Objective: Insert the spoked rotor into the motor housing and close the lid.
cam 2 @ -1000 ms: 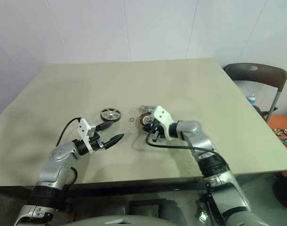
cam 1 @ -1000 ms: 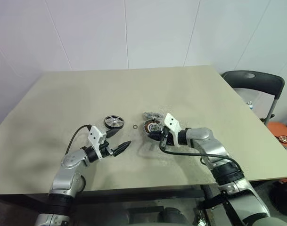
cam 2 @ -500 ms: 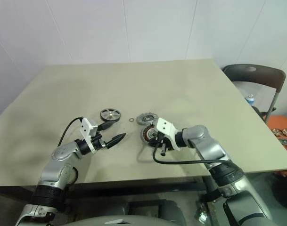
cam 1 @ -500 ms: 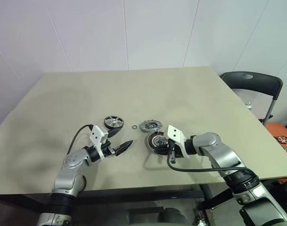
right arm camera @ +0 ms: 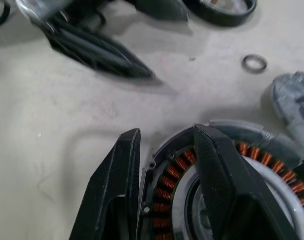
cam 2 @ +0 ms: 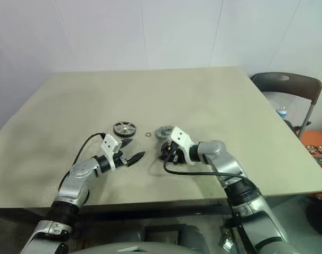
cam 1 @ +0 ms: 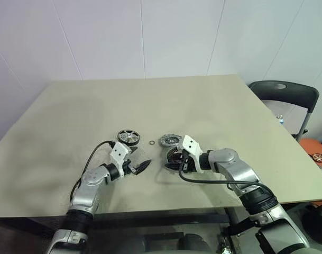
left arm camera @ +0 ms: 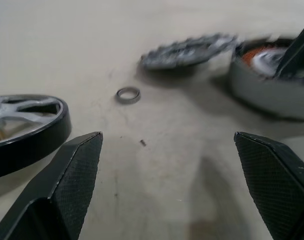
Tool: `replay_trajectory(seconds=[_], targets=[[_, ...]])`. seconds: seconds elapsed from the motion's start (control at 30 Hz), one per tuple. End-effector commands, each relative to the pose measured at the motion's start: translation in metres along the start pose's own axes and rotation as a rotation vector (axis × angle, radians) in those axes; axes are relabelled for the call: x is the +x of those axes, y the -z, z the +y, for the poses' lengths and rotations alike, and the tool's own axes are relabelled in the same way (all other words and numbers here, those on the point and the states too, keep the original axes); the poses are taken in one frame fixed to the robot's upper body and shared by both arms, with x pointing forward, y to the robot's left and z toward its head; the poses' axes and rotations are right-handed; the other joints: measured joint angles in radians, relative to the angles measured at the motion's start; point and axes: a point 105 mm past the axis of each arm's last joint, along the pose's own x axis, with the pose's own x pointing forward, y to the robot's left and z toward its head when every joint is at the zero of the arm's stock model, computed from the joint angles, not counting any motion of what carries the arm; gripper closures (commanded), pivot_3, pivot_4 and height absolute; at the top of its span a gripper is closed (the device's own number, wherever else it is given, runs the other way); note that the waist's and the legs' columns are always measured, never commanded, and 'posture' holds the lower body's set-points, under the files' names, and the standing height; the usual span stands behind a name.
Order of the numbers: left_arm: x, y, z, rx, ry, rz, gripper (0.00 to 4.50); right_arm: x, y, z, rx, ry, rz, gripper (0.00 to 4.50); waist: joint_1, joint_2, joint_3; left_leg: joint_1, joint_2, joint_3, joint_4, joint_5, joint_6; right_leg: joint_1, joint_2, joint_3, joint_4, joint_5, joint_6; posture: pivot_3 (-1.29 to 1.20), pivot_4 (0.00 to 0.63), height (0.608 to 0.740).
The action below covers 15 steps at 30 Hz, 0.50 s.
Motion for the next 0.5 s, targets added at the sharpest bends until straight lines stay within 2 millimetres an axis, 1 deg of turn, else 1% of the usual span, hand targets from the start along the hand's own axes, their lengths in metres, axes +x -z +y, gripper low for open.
replay_trajectory(seconds=[0.03, 0.1, 0.17, 0.37, 0.5], targets=[[0.019, -0.008, -0.003, 0.053, -0.008, -0.004, 0.0, -0.002, -0.025, -0.005, -0.05, 0.018, -0.079, 2.77, 0.002, 0.0, 0.0, 0.0, 0.0, 0.0, 0.0, 0.0, 0.0, 0.0, 0.0, 0.0, 0.0, 0.0, 0.0, 0.0, 0.0, 0.74], [0.031, -0.007, -0.005, 0.067, -0.015, 0.019, 0.0, -0.001, -0.025, -0.002, -0.05, 0.011, -0.085, 2.77, 0.01, 0.0, 0.0, 0.0, 0.0, 0.0, 0.0, 0.0, 0.0, 0.001, 0.0, 0.0, 0.0, 0.0, 0.0, 0.0, 0.0, 0.74], [0.037, -0.007, -0.006, 0.069, -0.019, 0.027, 0.0, 0.001, -0.026, -0.001, -0.05, 0.008, -0.09, 2.77, 0.021, 0.0, 0.0, 0.001, 0.0, 0.0, 0.0, 0.0, 0.0, 0.001, 0.0, 0.0, 0.0, 0.0, 0.0, 0.0, 0.0, 0.74], [0.043, -0.002, 0.007, 0.062, -0.079, 0.065, 0.0, 0.0, -0.028, -0.001, -0.048, 0.017, -0.105, 2.77, 0.025, 0.001, -0.001, 0.001, 0.0, 0.0, 0.002, 0.0, 0.0, 0.002, 0.0, -0.001, 0.001, 0.0, 0.001, 0.0, 0.0, 0.74], [0.051, -0.005, 0.013, 0.02, -0.104, 0.064, 0.0, 0.001, -0.029, 0.0, -0.046, 0.023, -0.112, 2.77, 0.025, 0.001, -0.001, 0.002, 0.0, 0.0, 0.003, 0.0, 0.0, 0.003, 0.0, -0.001, 0.001, 0.001, 0.001, 0.0, 0.0, 0.74]])
